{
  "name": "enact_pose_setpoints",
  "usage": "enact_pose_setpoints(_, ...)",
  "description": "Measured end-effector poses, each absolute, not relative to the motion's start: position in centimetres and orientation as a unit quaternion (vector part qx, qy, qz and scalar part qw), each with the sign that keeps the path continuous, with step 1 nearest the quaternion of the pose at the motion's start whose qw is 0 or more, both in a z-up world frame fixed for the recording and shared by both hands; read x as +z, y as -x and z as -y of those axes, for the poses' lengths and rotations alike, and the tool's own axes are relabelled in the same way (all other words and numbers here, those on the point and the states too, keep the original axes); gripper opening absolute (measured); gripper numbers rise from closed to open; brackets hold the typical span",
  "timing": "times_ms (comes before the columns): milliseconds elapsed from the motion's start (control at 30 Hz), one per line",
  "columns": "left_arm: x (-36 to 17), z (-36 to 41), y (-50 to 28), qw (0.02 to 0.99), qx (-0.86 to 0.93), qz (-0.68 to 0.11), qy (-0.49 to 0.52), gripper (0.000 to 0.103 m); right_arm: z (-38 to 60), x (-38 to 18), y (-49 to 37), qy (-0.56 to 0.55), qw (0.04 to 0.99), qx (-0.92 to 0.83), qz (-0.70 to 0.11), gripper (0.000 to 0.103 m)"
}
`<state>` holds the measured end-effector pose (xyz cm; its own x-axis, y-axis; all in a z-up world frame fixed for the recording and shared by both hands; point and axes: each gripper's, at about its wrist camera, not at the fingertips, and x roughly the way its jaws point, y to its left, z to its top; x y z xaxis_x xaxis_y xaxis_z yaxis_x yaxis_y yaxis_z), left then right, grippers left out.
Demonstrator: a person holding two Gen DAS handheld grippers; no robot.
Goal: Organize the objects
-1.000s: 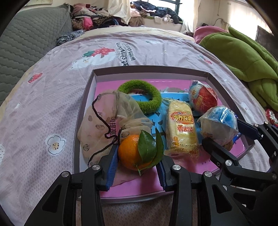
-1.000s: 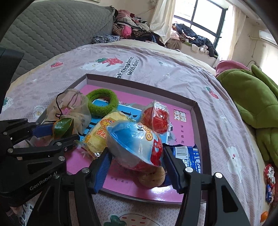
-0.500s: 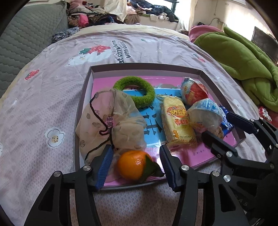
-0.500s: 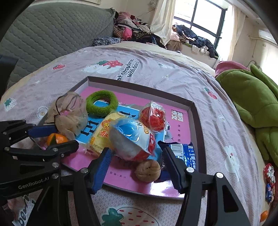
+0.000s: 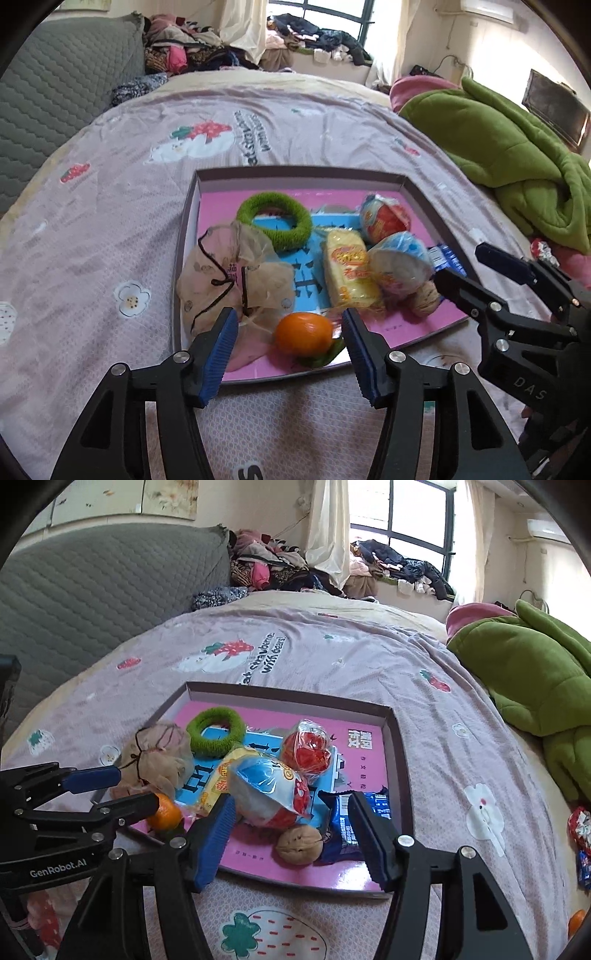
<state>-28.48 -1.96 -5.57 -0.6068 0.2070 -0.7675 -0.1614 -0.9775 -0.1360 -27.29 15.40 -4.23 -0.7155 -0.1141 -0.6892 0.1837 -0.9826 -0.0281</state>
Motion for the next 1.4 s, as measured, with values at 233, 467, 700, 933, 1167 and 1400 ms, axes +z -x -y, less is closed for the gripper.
enact_pose_setpoints(233,-2.8,1.9,26.6,0.073,0.906,0.031,0.416,0.061,-16.3,-2.5,25.5,-0.355,0.083,-0.931,-0.031,0.063)
enact_pose_setpoints(467,-0.2,1.9,24.6,0.062,0.914,0.033,0.398,0.063,-16.6,-0.6,23.9,-0.345,0.091,-0.934,-0.015,0.064)
enact_pose_setpoints(700,2.1,1.8,22.6,0.051,0.923,0.029,0.381,0.069,-16.2,1.4,22.1,-0.331,0.099,-0.938,-0.013,0.064)
enact_pose_setpoints(933,4.6,1.6,20.2,0.036,0.933,0.018,0.357,0.072,-15.9,4.0,20.1,-0.308,0.099,-0.946,-0.01,0.065)
enact_pose_setpoints(1167,7.0,1.2,17.9,0.023,0.94,0.005,0.341,0.073,-16.0,6.8,17.8,-0.28,0.099,-0.955,-0.011,0.065)
enact_pose_setpoints(1400,9.1,0.6,15.3,0.01,0.945,-0.002,0.326,0.073,-16.5,9.0,15.4,-0.265,0.098,-0.959,-0.012,0.069)
